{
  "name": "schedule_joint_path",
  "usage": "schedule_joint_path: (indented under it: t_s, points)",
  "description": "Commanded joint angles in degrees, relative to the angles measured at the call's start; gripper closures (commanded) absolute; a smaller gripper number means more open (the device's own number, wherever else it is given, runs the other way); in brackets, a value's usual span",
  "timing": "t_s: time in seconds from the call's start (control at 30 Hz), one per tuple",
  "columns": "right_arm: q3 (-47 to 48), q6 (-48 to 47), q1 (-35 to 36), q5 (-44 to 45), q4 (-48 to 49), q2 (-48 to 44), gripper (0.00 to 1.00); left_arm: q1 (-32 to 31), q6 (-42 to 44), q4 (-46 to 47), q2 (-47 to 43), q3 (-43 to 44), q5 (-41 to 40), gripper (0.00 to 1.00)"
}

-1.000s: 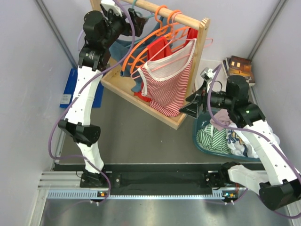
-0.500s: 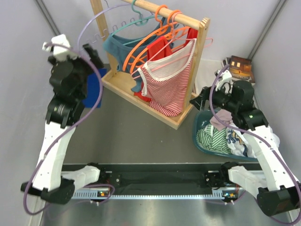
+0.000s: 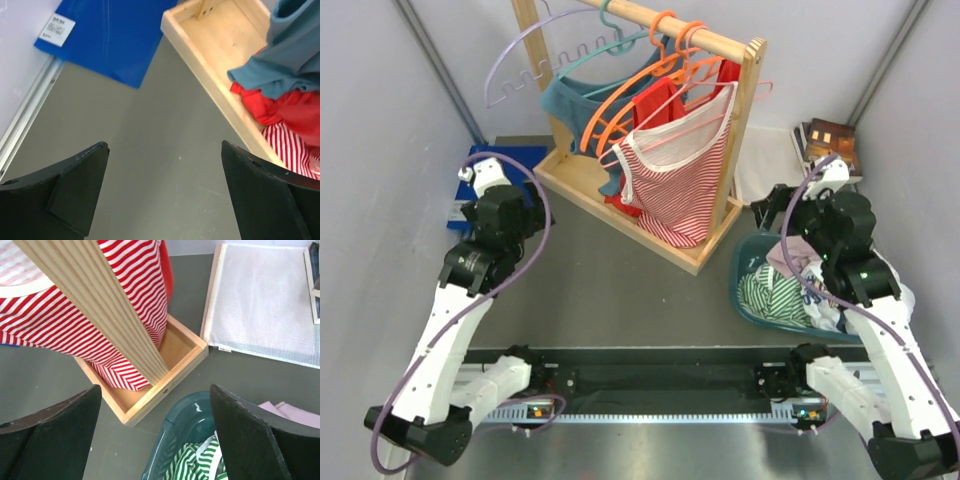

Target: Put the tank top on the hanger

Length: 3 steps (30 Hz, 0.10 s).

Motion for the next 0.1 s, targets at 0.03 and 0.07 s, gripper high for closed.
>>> schedule_joint_path:
  t_s: [0.03,0.07]
  points:
    - [-2.22,1.51,-0.52,2.75,4.02,-1.61,0.11,-0.15,-0.61,0.88,-3.16,0.04,0.71,0.01]
    - [-2.66,1.51,-0.52,2.93,4.02,-1.87,0.11,-0.15,-0.53,1.23,-3.07,0.04,0.8,0.01]
